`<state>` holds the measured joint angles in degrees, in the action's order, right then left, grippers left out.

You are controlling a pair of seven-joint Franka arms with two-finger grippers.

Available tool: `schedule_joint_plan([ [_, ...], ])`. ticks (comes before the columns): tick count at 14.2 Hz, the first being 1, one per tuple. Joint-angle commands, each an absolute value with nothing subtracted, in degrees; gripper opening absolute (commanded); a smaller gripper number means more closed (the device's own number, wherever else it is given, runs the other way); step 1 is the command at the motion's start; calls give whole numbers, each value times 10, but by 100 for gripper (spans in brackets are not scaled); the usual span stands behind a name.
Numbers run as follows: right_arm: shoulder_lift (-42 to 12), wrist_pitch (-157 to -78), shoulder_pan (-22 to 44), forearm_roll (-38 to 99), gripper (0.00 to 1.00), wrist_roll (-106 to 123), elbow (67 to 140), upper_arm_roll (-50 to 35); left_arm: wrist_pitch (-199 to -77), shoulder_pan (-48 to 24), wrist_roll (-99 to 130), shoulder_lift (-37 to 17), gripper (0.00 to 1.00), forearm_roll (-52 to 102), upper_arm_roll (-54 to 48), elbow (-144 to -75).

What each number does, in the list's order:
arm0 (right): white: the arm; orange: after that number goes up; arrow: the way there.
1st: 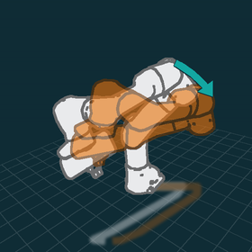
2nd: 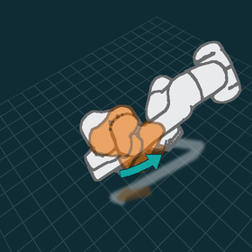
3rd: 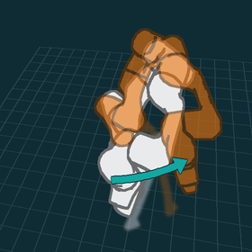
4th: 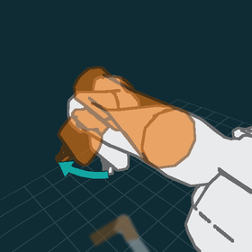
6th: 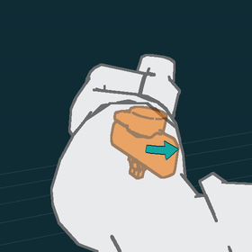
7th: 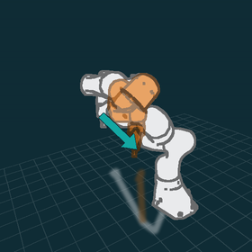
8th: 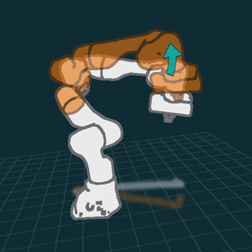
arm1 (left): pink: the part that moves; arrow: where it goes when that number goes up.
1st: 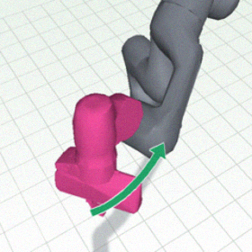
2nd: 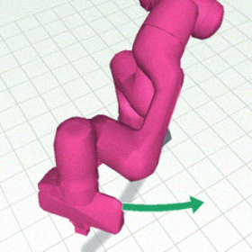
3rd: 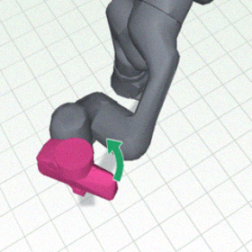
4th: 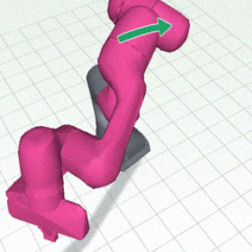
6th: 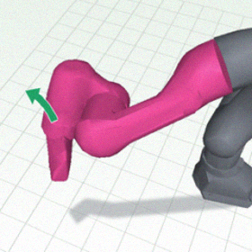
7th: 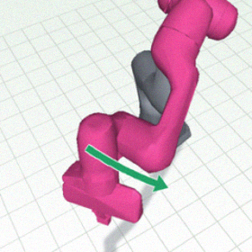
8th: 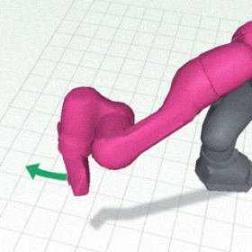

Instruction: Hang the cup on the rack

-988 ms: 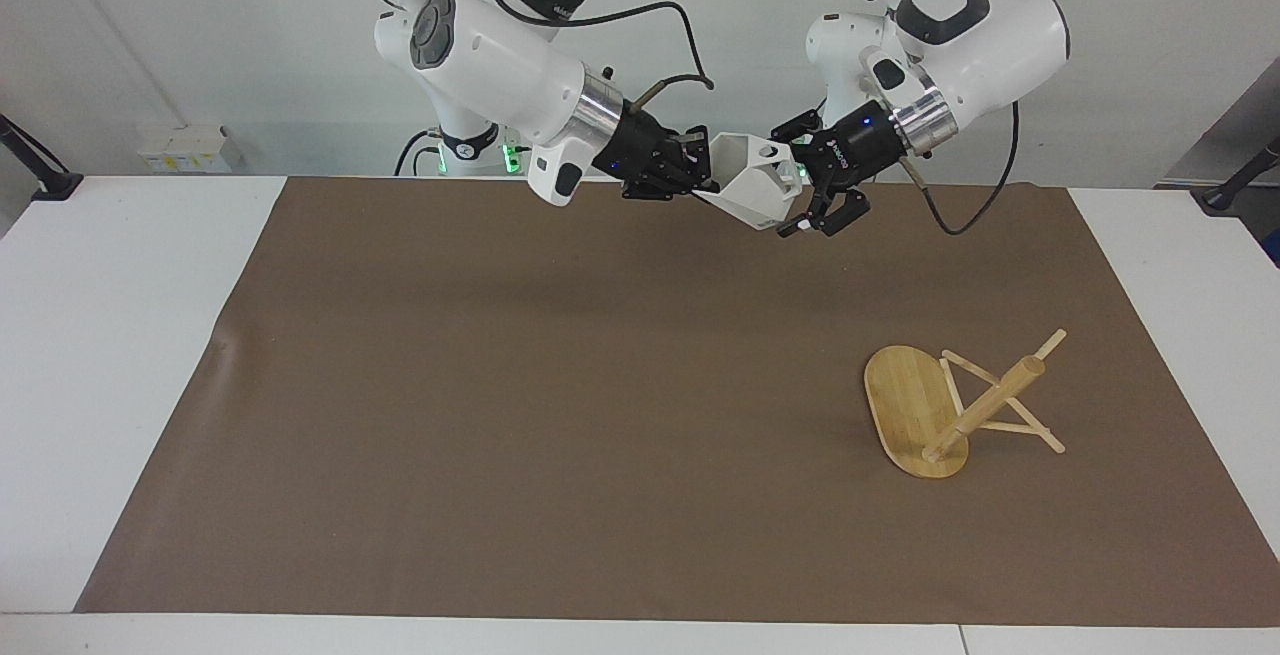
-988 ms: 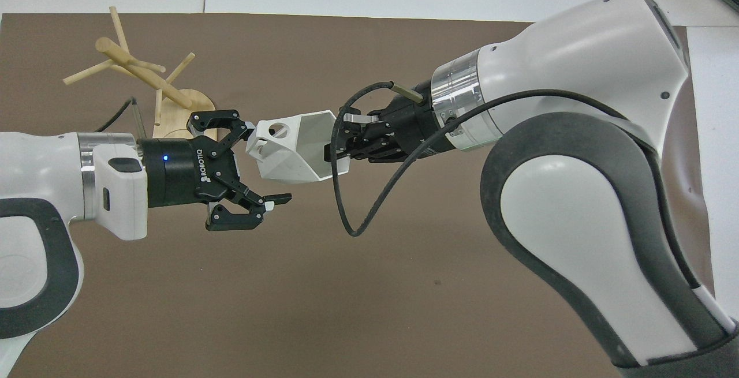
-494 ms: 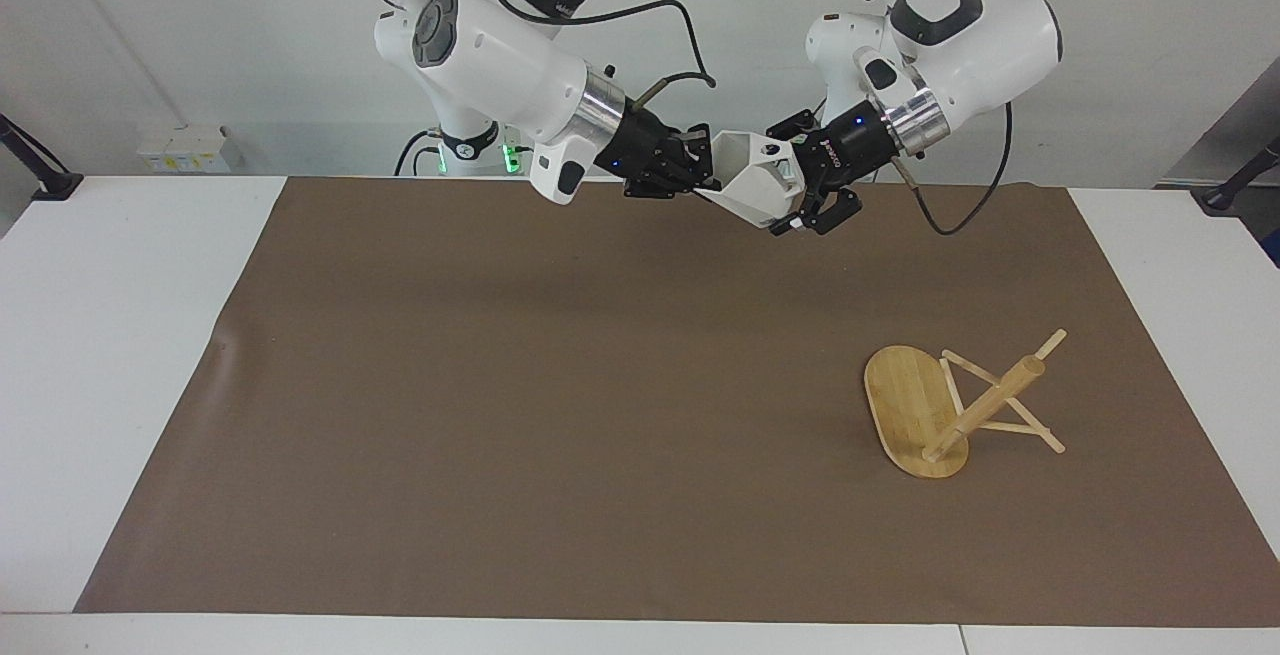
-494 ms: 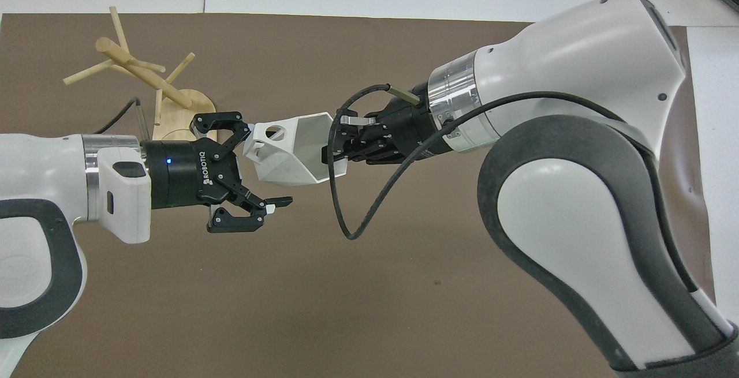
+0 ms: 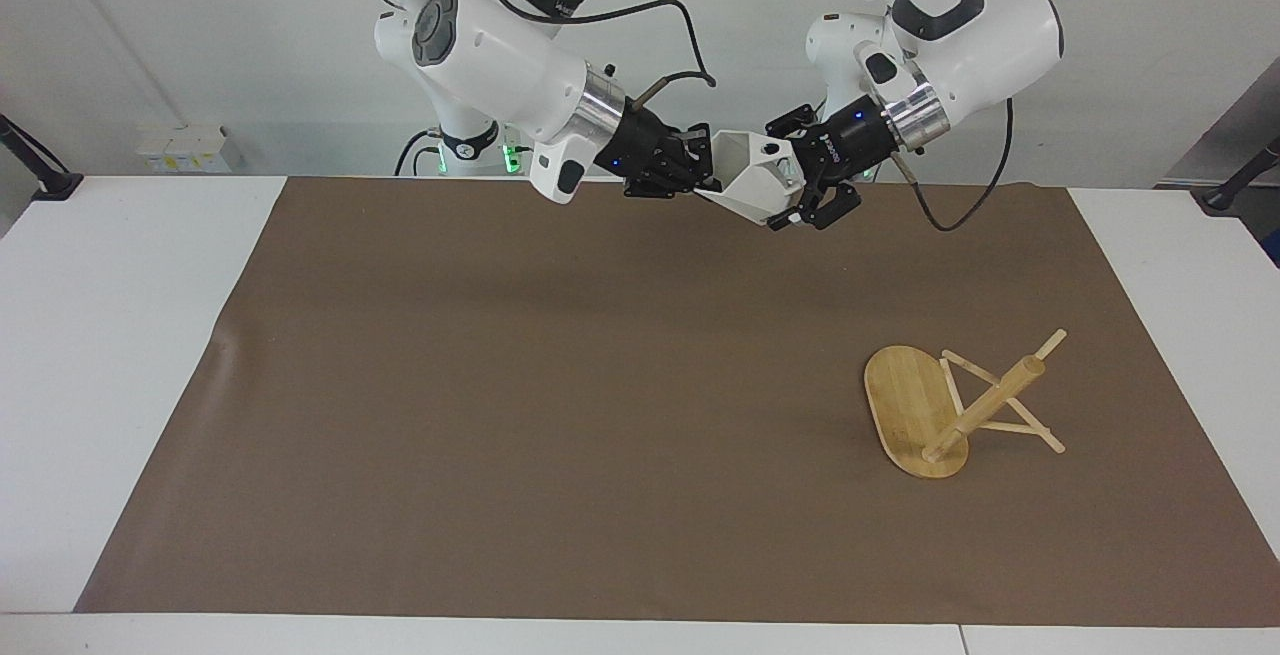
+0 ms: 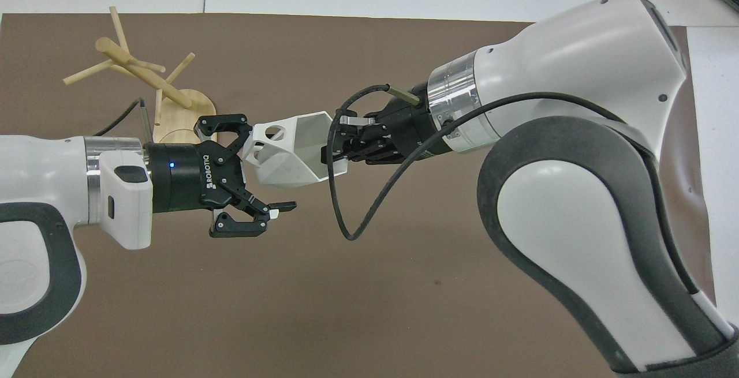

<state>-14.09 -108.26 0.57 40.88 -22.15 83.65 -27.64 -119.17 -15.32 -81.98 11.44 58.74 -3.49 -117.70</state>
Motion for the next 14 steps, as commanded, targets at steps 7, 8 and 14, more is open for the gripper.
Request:
schedule_joint_plan([
  [7, -138, -1092, 1, 402, 0, -222, 836, -283, -1172, -149, -830, 126, 16, 614, -32, -1179],
  [8, -138, -1092, 1, 402, 0, -222, 836, -283, -1172, -149, -828, 127, 0, 614, -32, -1180],
  [14, -139, -1092, 0, 402, 0, -221, 836, -283, -1177, -149, -827, 127, 0, 613, -31, -1182],
])
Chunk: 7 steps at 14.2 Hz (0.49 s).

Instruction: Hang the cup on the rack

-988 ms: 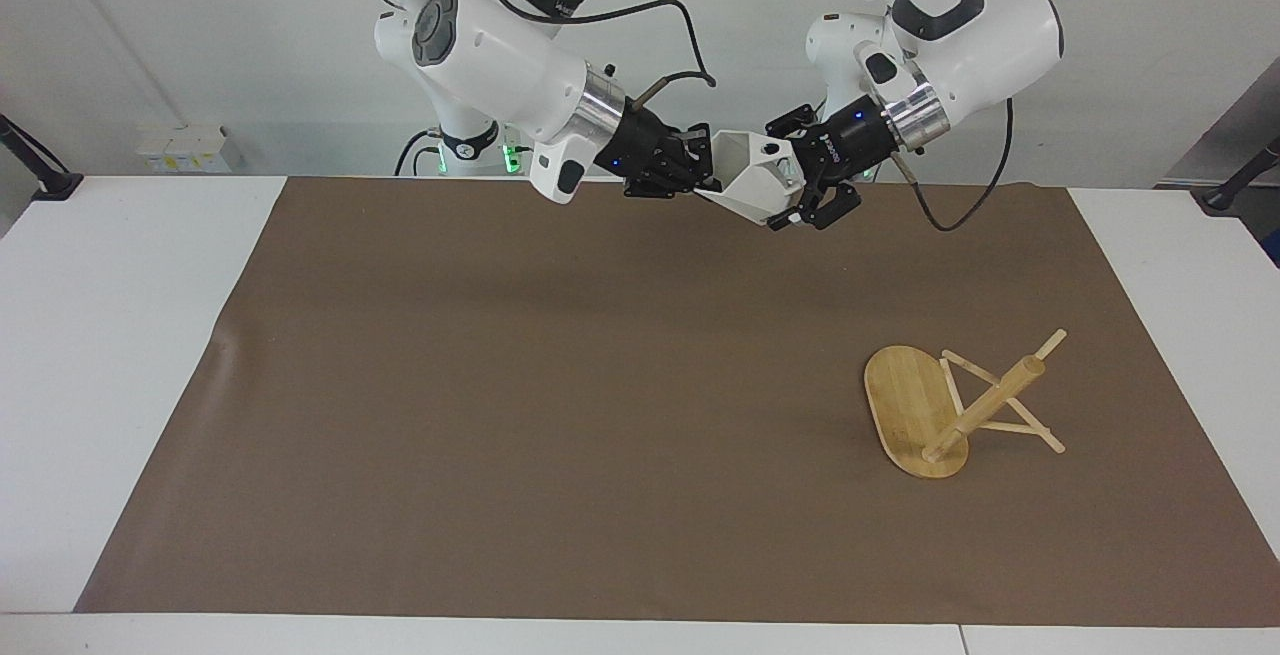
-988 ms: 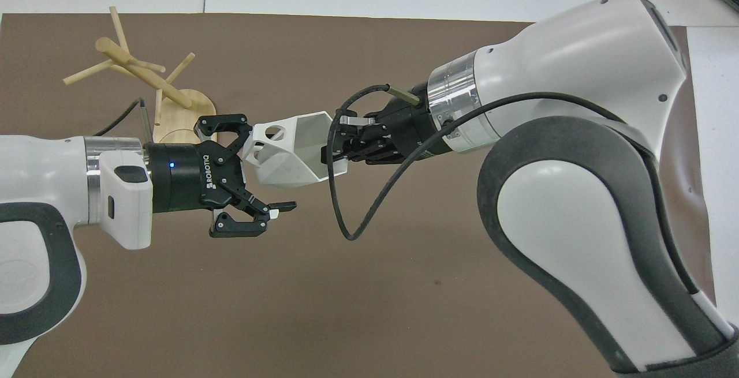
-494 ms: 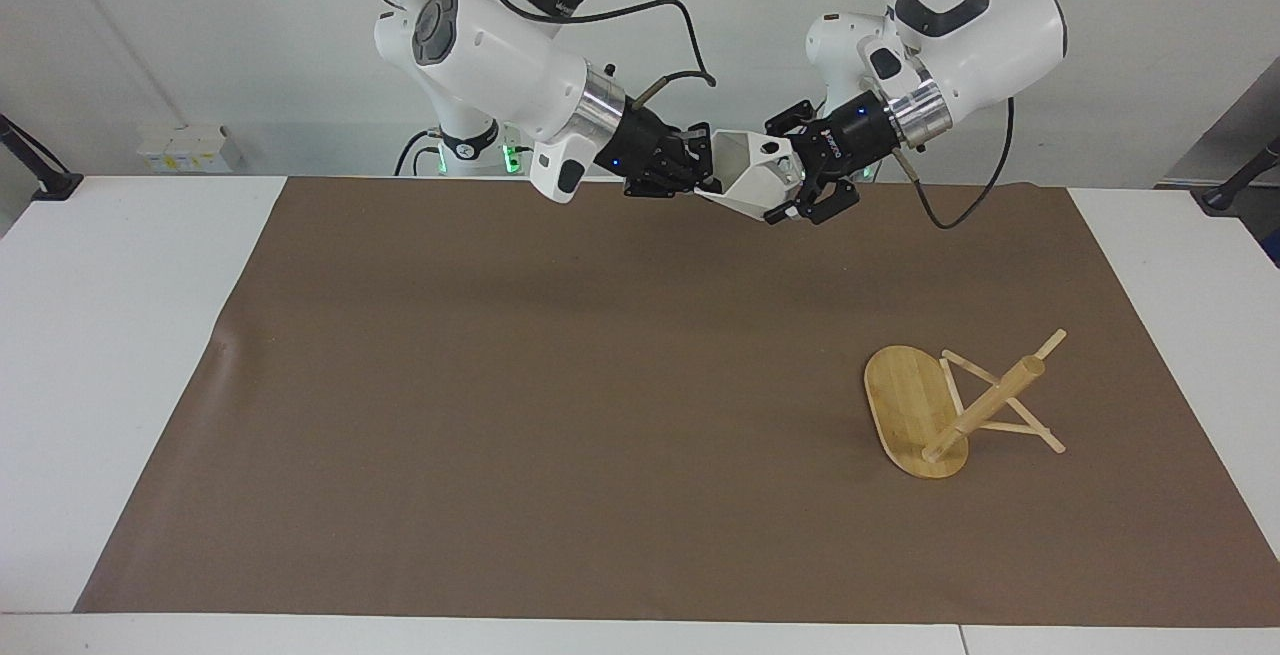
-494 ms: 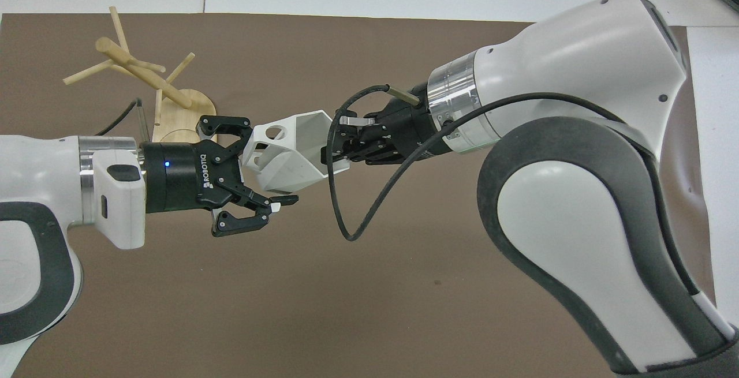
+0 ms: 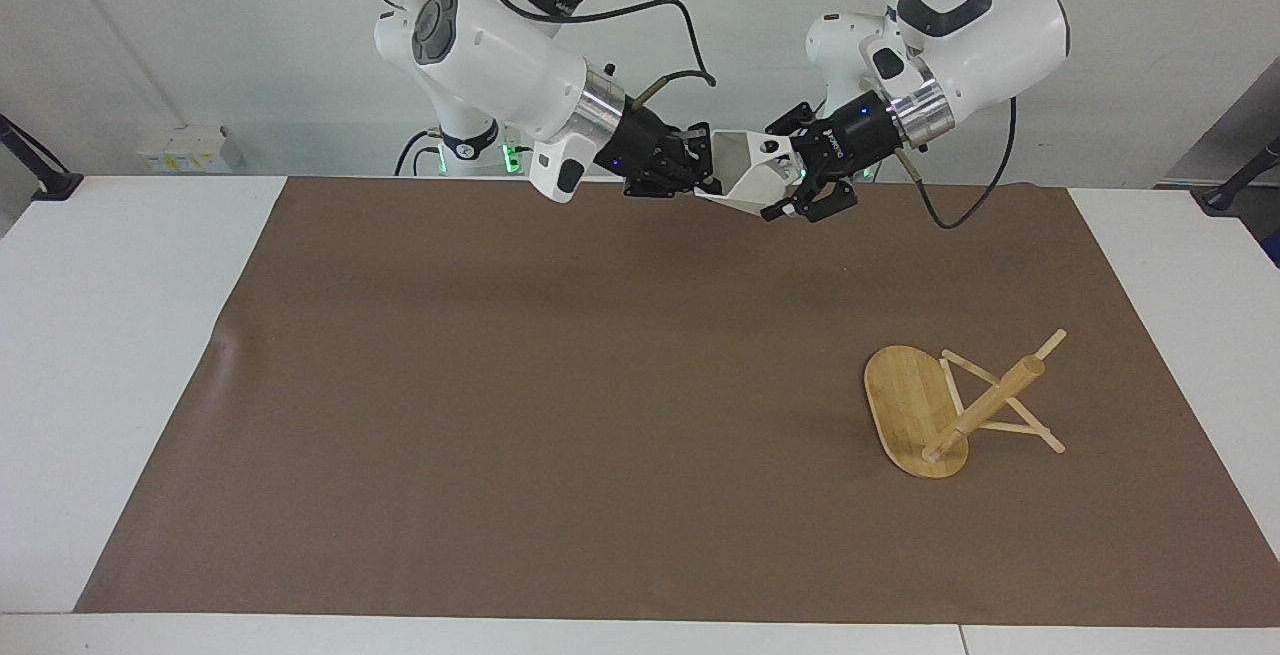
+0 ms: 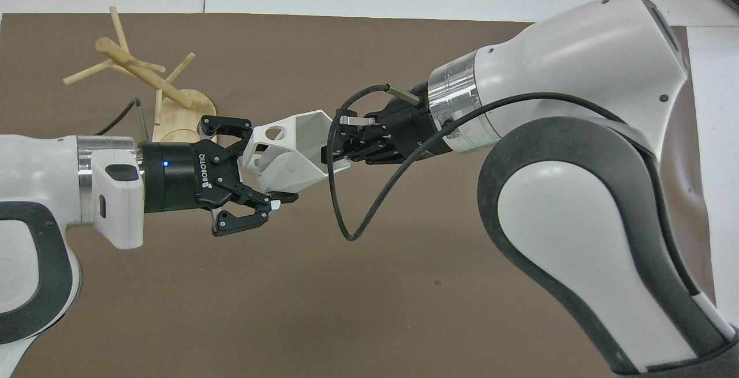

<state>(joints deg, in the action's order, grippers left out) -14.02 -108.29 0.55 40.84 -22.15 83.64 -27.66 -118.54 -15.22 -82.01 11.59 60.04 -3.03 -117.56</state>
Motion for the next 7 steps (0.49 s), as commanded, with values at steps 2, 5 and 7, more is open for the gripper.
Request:
schedule_joint_plan([
  [2, -139, -1092, 0, 402, 0, -221, 836, -283, -1178, -149, -827, 127, 0, 613, -31, -1182],
  [5, -138, -1093, 0, 402, 4, -221, 836, -283, -1178, -149, -827, 127, 0, 613, -31, -1182],
  [7, -138, -1096, 0, 401, 17, -221, 837, -283, -1178, -149, -827, 127, 0, 613, -31, -1182],
])
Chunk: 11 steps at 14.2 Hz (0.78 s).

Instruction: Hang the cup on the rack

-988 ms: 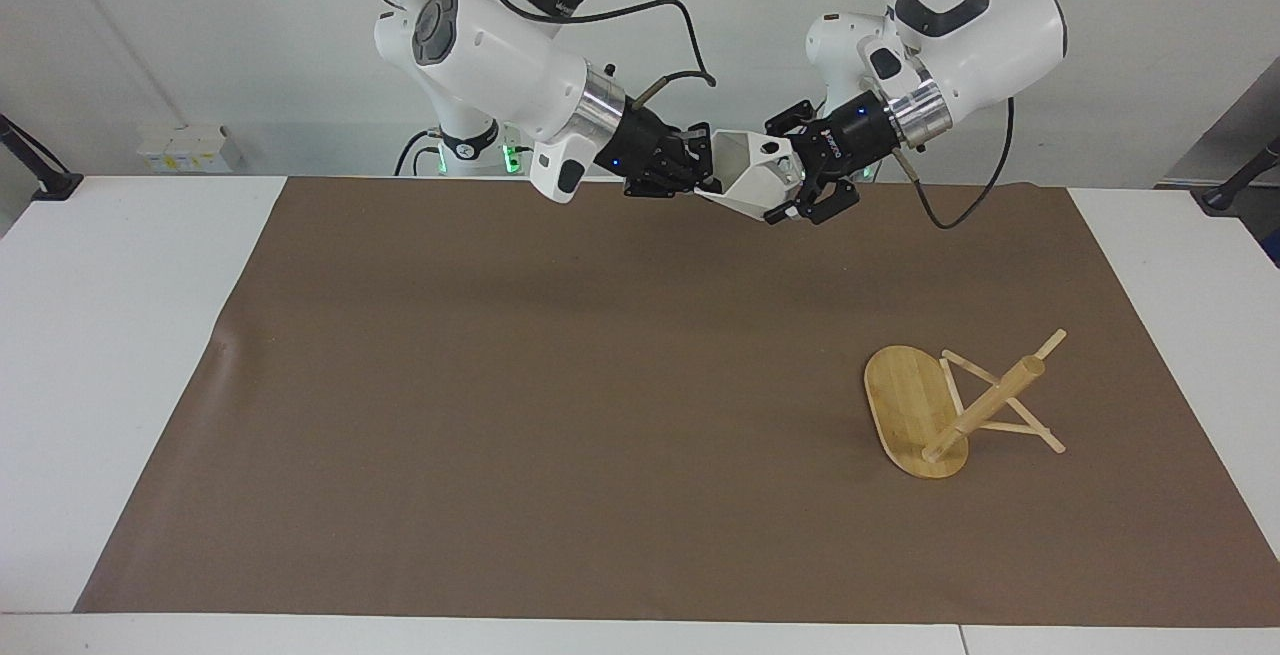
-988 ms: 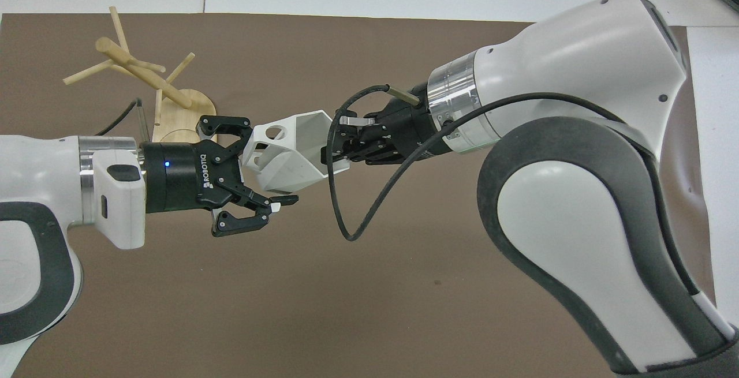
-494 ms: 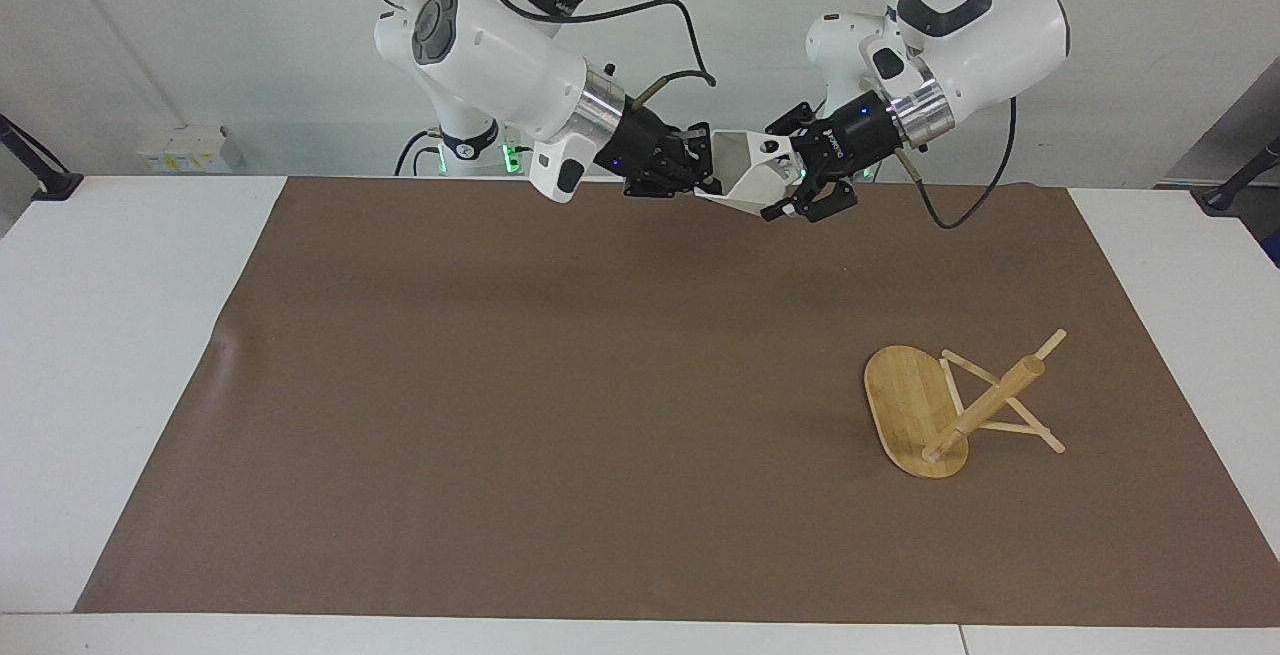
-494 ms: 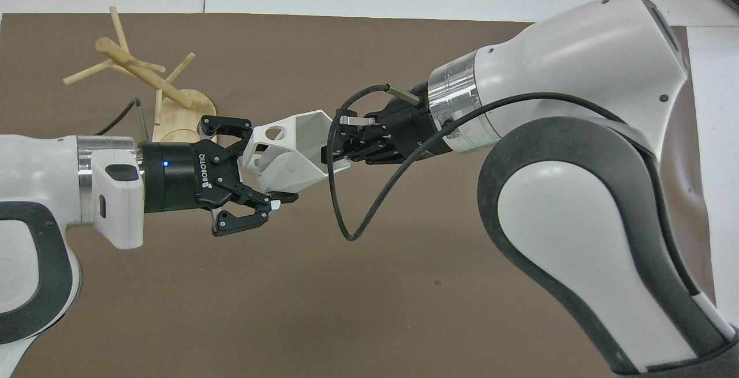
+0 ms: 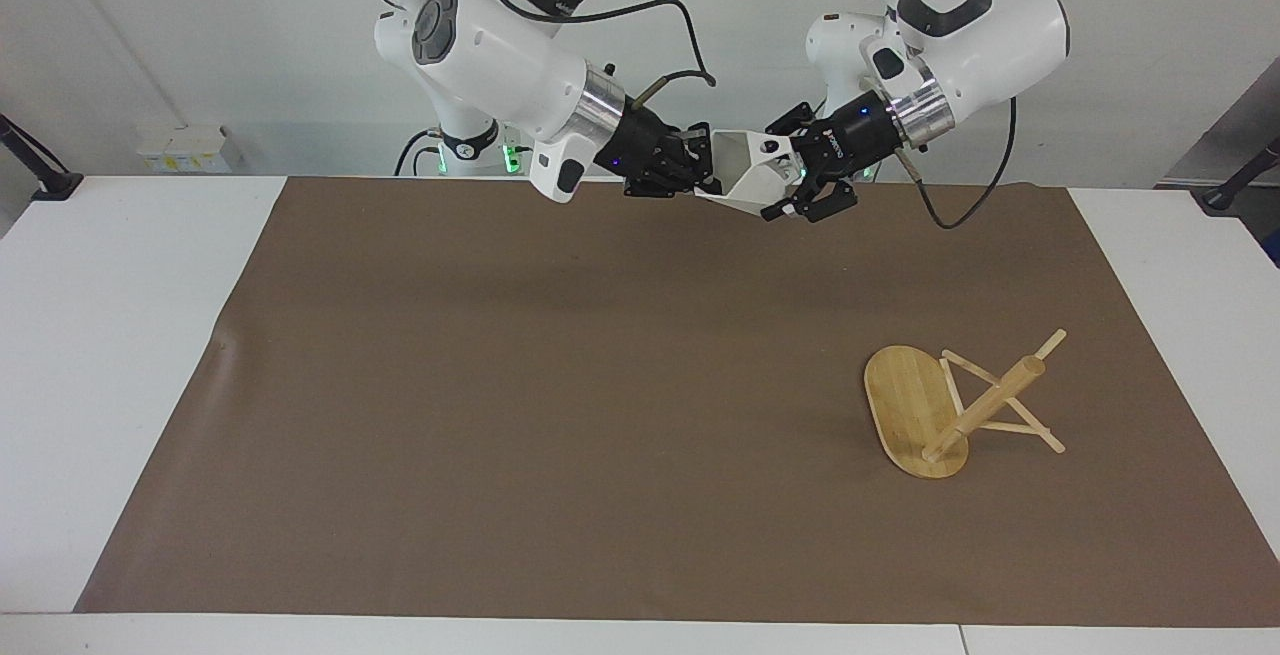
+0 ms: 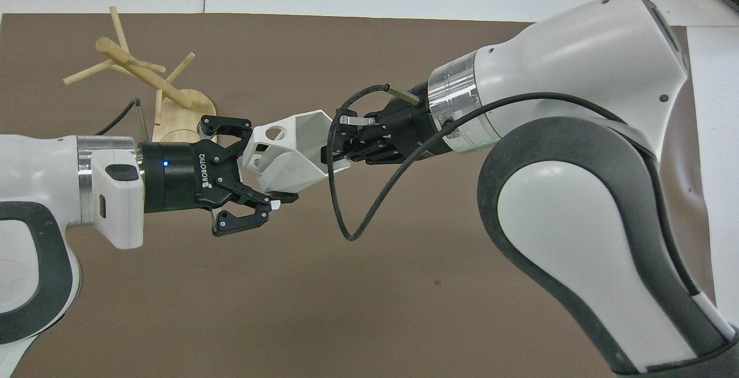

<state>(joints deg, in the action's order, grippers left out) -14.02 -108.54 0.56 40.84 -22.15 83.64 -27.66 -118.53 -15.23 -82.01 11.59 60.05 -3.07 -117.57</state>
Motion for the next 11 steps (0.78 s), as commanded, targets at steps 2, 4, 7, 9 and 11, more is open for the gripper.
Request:
schedule_joint_plan([
  [2, -137, -1096, 1, 401, 40, -222, 838, -283, -1178, -149, -827, 127, 0, 613, -31, -1182],
  [4, -137, -1096, 1, 400, 64, -222, 839, -283, -1177, -149, -826, 127, 0, 613, -31, -1182],
  [7, -136, -1097, 1, 399, 100, -222, 838, -283, -1172, -147, -827, 127, 0, 613, -30, -1186],
  [9, -134, -1097, 1, 399, 100, -222, 836, -281, -1172, -145, -828, 131, 0, 610, -29, -1187],
  [11, -129, -1097, 1, 389, 100, -217, 836, -277, -1173, -142, -826, 131, 0, 609, -29, -1191],
])
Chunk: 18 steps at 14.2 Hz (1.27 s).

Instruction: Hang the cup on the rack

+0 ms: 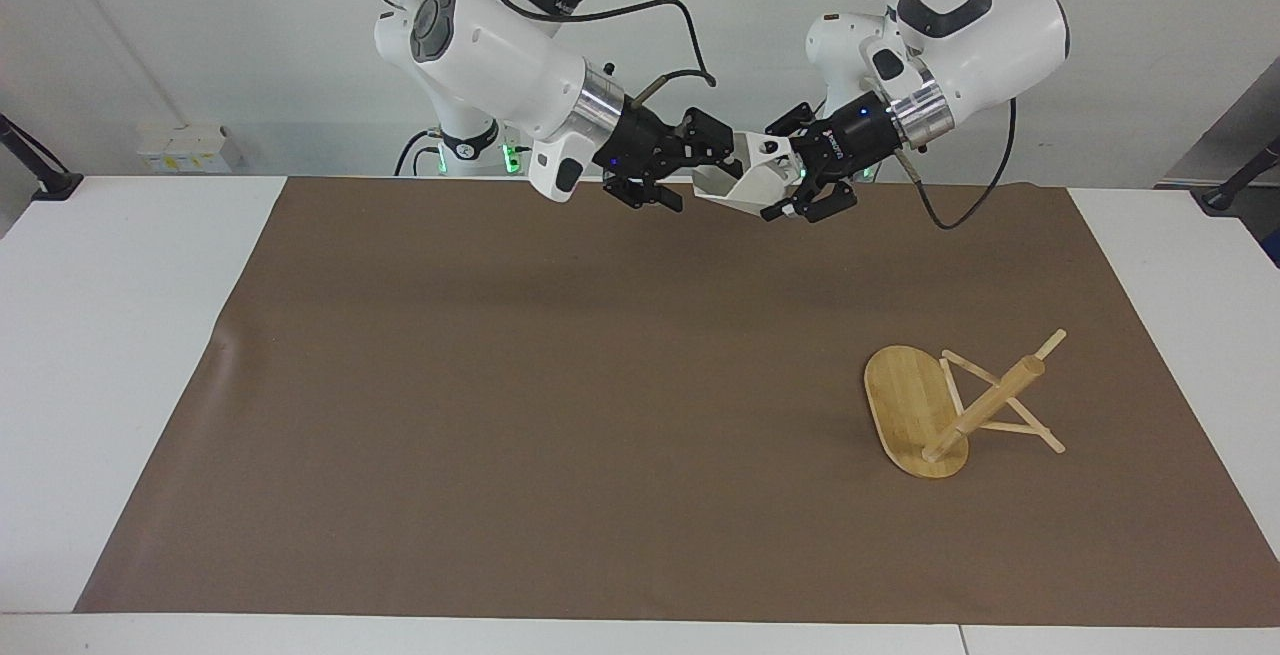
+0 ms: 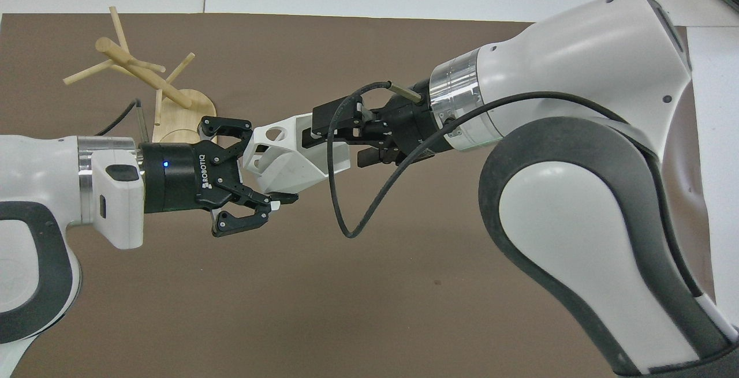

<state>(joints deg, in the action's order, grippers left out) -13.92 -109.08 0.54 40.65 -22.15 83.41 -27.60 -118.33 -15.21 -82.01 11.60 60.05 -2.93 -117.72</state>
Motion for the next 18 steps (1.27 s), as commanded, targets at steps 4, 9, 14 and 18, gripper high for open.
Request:
schedule_joint_plan([
  [4, -118, -1098, 0, 307, 100, -211, 833, -265, -1193, -127, -824, 139, 0, 585, -29, -1213],
  [9, -105, -1108, 0, 240, 100, -130, 834, -228, -1250, -129, -726, 135, 0, 492, -30, -1222],
  [14, -91, -1102, 0, 130, 100, -120, 835, -196, -1273, -135, -505, 129, 0, 348, -32, -1222],
  [18, -77, -1096, 0, 66, 100, -119, 840, -131, -1284, -149, -319, 112, 0, 215, -41, -1213],
])
